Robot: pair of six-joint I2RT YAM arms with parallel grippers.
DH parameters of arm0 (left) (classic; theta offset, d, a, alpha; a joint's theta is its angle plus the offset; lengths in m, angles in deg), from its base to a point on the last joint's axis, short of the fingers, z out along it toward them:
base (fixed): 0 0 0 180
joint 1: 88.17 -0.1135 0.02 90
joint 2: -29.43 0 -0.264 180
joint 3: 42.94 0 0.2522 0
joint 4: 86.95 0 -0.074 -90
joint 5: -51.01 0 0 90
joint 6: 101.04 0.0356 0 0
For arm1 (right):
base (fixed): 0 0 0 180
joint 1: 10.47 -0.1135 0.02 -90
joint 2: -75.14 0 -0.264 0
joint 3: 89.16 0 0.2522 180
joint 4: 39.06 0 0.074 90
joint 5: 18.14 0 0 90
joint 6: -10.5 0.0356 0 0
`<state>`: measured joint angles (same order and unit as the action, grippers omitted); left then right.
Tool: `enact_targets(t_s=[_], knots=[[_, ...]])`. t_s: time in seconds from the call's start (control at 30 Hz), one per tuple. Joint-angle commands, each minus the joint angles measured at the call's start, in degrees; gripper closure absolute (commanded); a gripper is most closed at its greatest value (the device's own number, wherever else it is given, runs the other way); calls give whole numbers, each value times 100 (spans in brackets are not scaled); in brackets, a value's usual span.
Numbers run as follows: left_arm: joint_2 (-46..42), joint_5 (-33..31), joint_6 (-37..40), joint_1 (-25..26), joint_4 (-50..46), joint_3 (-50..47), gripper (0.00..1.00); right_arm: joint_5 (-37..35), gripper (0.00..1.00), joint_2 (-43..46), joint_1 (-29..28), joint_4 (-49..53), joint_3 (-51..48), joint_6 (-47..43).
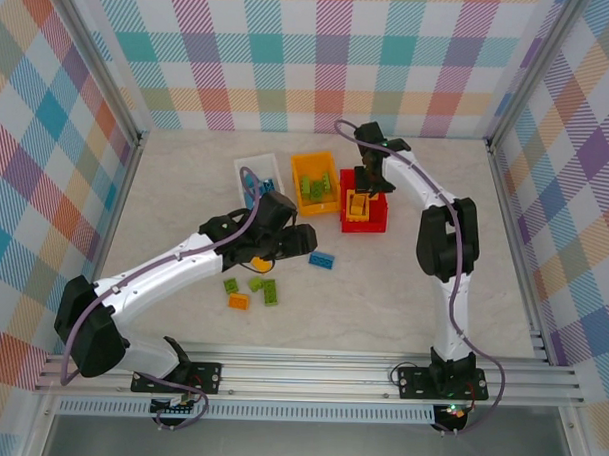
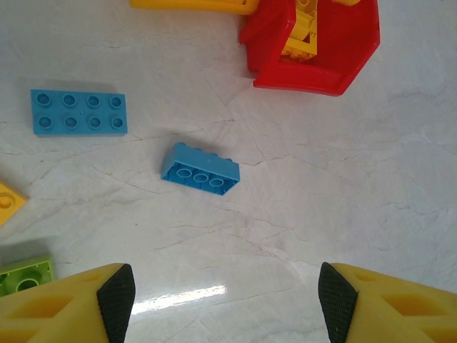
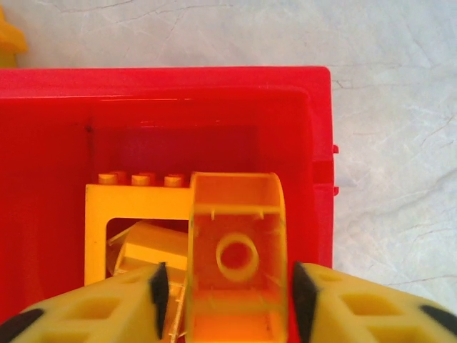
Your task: Sort the legos into containers by color
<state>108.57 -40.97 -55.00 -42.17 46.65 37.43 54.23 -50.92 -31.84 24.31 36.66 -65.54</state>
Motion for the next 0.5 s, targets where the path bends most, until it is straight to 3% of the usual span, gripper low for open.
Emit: enact_targets(t_s=[0.0,0.23,0.47], knots=[[-99,-188,2,68,-37,151,29,-27,44,266,-55,88,56,-9],[-86,-394,9,72,-349,227,30,180,42,1138,-199,-28,-187,44],[117,-595,-638,67,-663,289,31,637,40,2659,-331,-516,-1252,125]])
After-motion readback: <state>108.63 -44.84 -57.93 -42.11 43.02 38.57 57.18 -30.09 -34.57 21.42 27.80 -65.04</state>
